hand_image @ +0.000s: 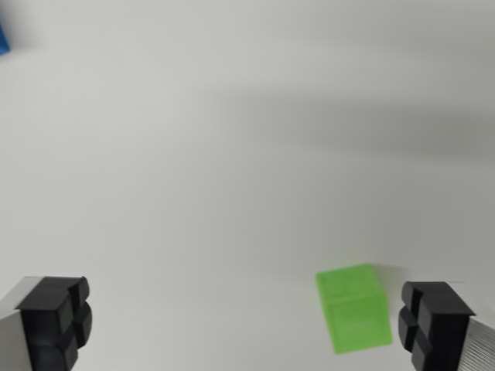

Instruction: Stack cube

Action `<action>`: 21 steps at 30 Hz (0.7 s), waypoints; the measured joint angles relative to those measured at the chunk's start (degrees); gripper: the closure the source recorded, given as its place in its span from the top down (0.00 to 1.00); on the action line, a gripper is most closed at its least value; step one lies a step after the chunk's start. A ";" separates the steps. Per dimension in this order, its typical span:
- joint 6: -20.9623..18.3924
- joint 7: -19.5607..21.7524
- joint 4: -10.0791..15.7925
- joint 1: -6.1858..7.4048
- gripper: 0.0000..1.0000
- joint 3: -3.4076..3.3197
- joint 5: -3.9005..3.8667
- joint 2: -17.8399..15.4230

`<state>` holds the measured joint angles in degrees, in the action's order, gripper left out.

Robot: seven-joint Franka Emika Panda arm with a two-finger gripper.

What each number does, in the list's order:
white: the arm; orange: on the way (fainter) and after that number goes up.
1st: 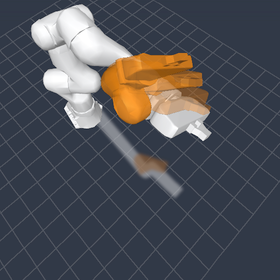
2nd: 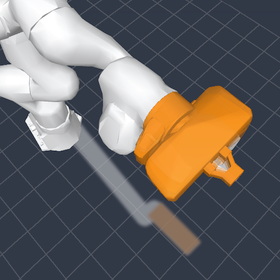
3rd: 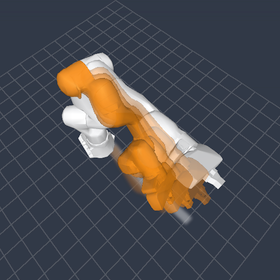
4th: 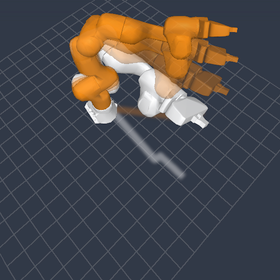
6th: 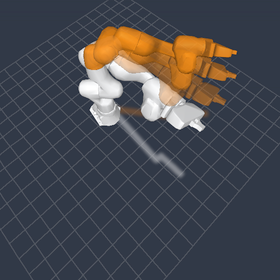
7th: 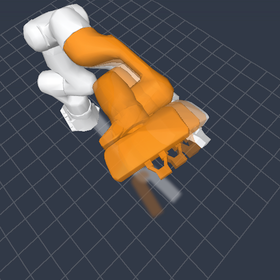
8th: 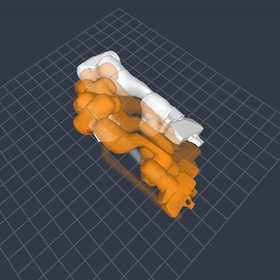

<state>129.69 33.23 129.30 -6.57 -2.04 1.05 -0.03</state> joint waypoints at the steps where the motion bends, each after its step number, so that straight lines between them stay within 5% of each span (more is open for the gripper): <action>1: 0.42 -0.50 0.54 -0.10 1.00 -0.12 0.00 -0.12; 21: 8.43 -10.29 10.06 -2.00 1.00 -2.84 -0.09 -1.30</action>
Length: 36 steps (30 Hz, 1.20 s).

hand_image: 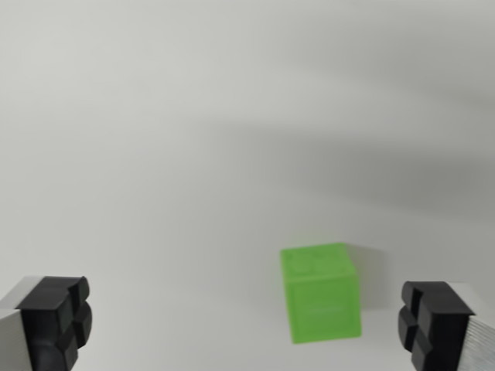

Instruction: Stack cube

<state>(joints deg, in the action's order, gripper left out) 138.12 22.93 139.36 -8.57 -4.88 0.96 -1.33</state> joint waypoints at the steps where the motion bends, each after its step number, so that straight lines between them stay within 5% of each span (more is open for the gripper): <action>1: 0.46 -0.64 0.53 -0.14 1.00 -0.17 -0.02 -0.01; 27: 13.37 -16.97 11.27 -3.97 1.00 -4.70 -0.20 2.41; 36: 18.38 -23.55 13.88 -5.86 1.00 -6.02 0.58 5.03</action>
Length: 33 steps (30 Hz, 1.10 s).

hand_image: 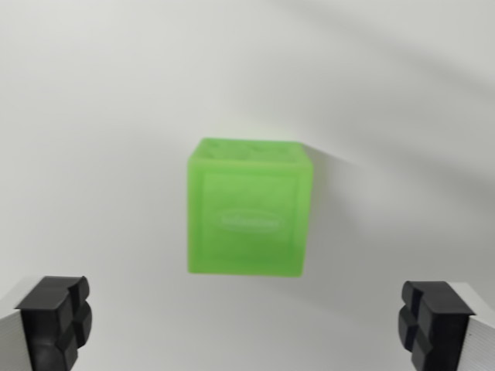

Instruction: Stack cube

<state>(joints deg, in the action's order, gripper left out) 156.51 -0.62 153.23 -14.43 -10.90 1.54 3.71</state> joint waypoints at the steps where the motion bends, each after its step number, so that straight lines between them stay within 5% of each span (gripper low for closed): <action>1: 0.64 -0.44 0.04 -0.11 1.00 0.00 0.35 0.50; 8: 5.41 -2.73 -0.38 -0.22 1.00 0.94 3.46 6.15; 16: 10.45 -5.45 -1.45 -1.91 1.00 3.43 7.05 12.12; 23: 13.39 -6.57 -2.39 -3.57 1.00 5.41 8.42 16.04; 32: 15.56 -6.83 -3.23 -5.18 1.00 7.03 8.64 18.91; 33: 15.65 -6.83 -3.26 -5.28 0.00 7.12 8.64 19.05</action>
